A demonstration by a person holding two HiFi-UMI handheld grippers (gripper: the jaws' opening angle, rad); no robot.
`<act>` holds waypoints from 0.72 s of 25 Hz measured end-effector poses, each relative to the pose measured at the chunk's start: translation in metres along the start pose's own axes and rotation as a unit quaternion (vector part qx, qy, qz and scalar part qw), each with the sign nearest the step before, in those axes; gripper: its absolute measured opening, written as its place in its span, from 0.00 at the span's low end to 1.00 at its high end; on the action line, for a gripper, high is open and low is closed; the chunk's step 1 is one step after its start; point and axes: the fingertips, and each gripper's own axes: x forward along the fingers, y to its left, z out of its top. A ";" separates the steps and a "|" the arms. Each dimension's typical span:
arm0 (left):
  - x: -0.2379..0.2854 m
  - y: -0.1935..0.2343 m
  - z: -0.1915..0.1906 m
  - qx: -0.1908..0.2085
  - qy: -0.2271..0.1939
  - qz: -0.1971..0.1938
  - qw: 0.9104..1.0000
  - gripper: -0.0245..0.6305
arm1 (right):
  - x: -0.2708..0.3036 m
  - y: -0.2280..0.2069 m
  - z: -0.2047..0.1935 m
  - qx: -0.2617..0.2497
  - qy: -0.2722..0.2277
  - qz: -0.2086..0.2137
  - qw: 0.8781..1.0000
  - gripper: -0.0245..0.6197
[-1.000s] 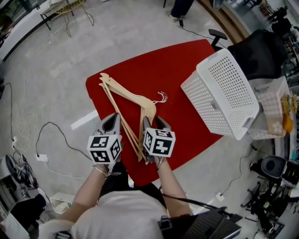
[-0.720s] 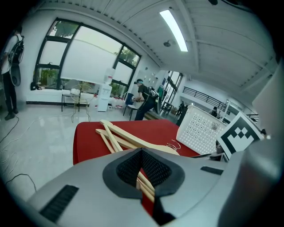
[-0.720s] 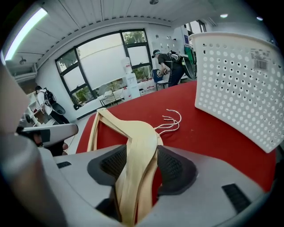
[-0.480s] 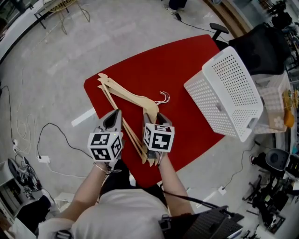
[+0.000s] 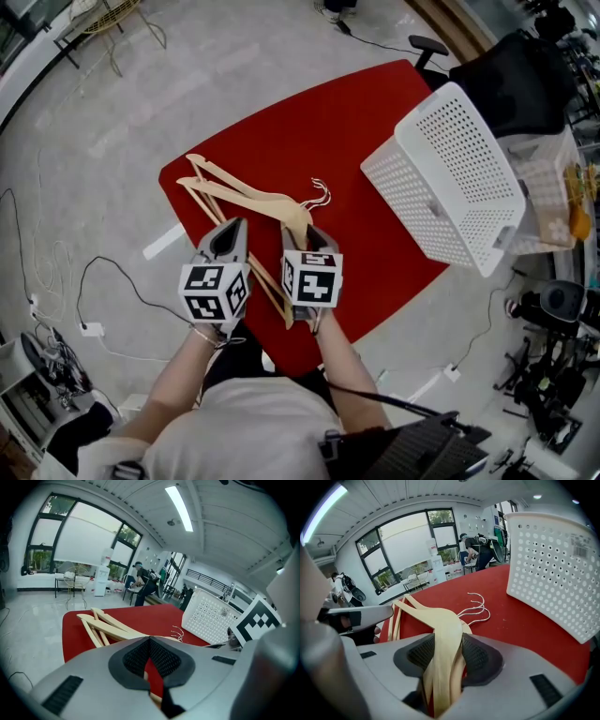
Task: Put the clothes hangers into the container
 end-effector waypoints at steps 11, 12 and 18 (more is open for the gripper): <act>-0.013 -0.039 0.010 0.012 -0.023 -0.016 1.000 0.04 | -0.044 -0.024 0.025 0.016 -0.073 -0.006 0.997 0.33; -0.015 -0.046 0.013 0.016 -0.027 -0.019 0.999 0.04 | -0.050 -0.025 0.029 0.015 -0.082 -0.007 0.996 0.33; -0.033 -0.087 0.038 0.040 -0.057 -0.039 0.997 0.04 | -0.094 -0.037 0.056 0.008 -0.141 -0.017 0.990 0.33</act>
